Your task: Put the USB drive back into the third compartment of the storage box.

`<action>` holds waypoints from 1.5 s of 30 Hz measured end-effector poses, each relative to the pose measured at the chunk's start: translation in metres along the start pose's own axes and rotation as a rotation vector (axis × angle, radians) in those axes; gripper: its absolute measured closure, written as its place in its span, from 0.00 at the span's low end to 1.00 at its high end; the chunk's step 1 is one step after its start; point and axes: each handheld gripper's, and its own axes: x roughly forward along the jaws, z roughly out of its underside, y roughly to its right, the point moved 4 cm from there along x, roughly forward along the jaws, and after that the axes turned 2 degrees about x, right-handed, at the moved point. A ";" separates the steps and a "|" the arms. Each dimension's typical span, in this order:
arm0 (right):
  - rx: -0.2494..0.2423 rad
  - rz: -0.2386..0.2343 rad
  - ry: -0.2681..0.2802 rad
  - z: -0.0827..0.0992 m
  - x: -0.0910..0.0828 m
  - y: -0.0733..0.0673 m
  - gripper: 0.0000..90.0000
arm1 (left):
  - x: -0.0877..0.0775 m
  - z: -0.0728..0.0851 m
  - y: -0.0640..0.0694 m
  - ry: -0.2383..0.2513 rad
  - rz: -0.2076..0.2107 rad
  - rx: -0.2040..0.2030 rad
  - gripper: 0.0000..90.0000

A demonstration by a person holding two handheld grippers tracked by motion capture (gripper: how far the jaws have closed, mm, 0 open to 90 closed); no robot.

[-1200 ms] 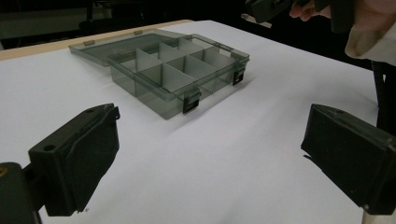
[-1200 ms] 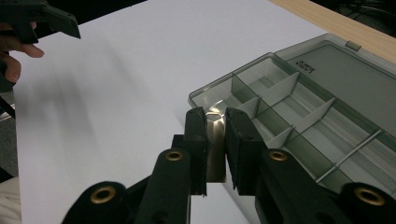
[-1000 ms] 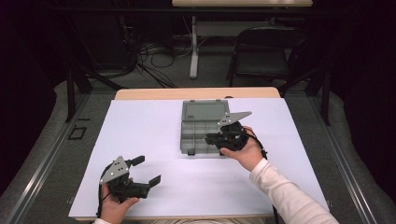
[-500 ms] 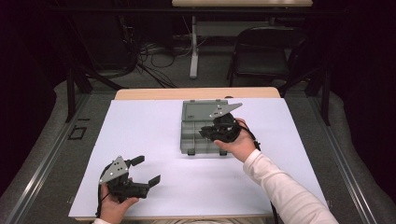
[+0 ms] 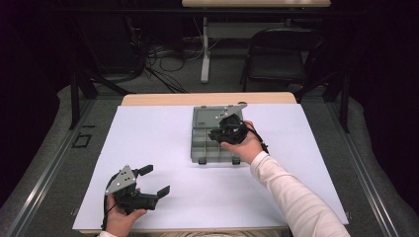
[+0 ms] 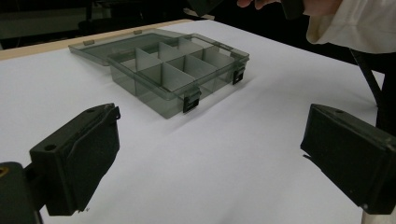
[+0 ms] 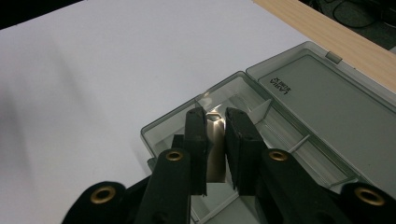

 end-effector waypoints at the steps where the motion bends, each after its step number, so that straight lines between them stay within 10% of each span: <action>1: 0.004 0.002 -0.004 0.000 0.002 0.001 0.88 | 0.000 0.000 0.000 -0.001 0.000 0.000 0.04; 45: 0.071 0.078 -0.085 0.015 0.043 0.039 0.88 | 0.000 0.000 0.001 -0.009 0.006 0.006 0.04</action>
